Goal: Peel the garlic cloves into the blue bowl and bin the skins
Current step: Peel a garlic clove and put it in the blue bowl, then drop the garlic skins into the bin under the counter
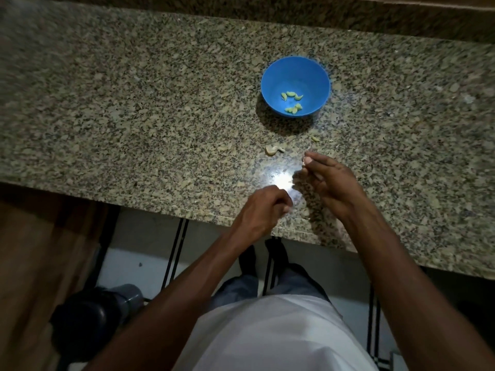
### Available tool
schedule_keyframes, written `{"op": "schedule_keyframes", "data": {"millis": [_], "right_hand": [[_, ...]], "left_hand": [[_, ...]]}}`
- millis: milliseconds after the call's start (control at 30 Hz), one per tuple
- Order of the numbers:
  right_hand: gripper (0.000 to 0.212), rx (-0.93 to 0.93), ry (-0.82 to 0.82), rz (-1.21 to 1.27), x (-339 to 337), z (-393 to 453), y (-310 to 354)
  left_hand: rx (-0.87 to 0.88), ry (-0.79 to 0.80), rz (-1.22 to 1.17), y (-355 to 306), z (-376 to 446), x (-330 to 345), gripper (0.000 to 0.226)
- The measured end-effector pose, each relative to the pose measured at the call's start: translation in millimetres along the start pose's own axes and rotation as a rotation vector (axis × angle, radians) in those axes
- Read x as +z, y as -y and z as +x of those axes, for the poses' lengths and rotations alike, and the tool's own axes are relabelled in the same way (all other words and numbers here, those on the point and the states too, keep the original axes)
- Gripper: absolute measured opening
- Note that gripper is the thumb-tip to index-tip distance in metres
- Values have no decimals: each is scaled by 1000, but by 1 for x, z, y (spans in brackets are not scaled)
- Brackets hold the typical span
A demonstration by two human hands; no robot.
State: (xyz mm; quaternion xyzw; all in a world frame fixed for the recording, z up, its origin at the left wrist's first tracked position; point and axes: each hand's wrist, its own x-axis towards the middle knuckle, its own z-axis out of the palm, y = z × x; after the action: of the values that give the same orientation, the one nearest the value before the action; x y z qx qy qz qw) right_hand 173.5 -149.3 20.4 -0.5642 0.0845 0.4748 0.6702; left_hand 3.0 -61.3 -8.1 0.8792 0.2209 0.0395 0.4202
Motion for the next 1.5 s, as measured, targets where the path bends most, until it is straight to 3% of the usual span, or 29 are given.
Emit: {"op": "schedule_keyframes", "data": {"millis": [500,633,767,867,967,1067,1133,1267,1500], "right_hand": [[14,53,-42,-34,-35,8,3],[13,78,-37,-36,-28,11,-1],[13,116,-3,-93,-11,17,-9],[12,151,56,-178,12,25,-21],[12,160,166,-316,54,23,-39],[12,163,328,-439,107,7,-70],[12,191,458,-506,149,-8,-103],[14,255,684,-638,227,-53,-190],[13,357,900,-777,323,-164,-381]], "left_hand": [[391,386,534,-22,17,40,12],[486,278,638,-21,8,46,15],[417,184,616,-10,6,57,21],[61,-86,347,6,1,43,35],[-428,-446,-122,26,-31,5,18],[-708,-748,-552,54,-85,-39,11],[-776,-940,-778,74,-132,-67,9],[-810,-1274,-973,115,-248,-97,16],[-823,-1618,-1211,164,-449,-119,11]]}}
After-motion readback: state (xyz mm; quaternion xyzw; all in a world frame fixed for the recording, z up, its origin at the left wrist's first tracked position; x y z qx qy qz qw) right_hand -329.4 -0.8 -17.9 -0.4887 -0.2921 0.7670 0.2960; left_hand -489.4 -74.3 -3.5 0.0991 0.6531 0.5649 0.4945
